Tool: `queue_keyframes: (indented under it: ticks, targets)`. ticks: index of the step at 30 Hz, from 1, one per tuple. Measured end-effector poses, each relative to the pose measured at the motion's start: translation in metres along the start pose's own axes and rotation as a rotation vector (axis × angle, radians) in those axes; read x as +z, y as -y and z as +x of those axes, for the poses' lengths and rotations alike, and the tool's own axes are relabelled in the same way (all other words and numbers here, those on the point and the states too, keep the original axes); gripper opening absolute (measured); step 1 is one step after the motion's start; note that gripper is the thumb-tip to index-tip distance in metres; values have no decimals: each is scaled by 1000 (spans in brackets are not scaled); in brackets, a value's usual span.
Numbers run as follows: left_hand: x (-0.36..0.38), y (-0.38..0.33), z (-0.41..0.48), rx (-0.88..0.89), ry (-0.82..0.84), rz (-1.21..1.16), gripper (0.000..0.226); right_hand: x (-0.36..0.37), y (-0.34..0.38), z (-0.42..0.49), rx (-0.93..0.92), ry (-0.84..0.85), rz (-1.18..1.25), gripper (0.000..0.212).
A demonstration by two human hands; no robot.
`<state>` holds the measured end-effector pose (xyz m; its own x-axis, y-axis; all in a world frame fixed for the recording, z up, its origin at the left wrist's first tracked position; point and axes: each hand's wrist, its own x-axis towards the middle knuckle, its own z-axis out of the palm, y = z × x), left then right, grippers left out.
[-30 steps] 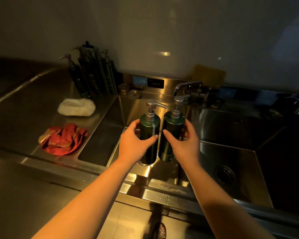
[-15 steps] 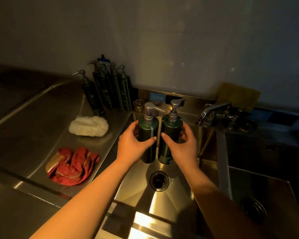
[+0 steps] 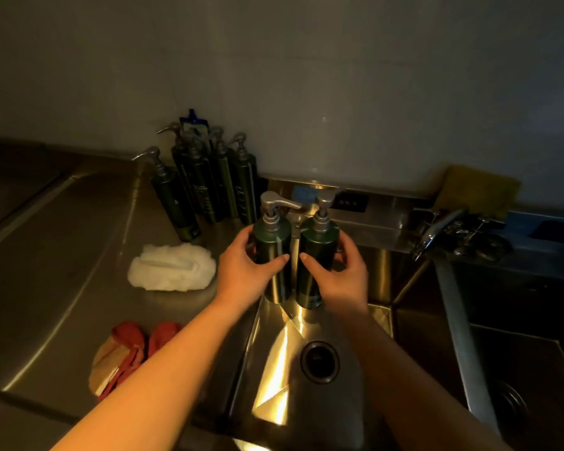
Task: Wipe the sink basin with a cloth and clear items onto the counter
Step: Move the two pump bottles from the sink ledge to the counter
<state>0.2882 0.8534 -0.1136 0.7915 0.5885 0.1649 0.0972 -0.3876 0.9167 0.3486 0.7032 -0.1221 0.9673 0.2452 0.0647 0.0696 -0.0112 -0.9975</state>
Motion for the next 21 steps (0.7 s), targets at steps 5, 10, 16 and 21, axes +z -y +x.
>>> queue_keyframes:
  ticks: [5, 10, 16, 21]
  targets:
    - [-22, 18, 41, 16, 28, -8, 58, 42, -1, 20, -13, -8, 64, 59]
    - [-45, 34, 86, 26, 25, -1, 57, 88, -2, 47, -13, -35, 61, 62]
    - [-66, 56, 126, 32, 0, 38, 59, 137, -1, 79, -3, -56, 80, 67]
    - [-73, 82, 146, -21, -46, 0, 57, 166, -10, 96, 15, -55, 80, 57]
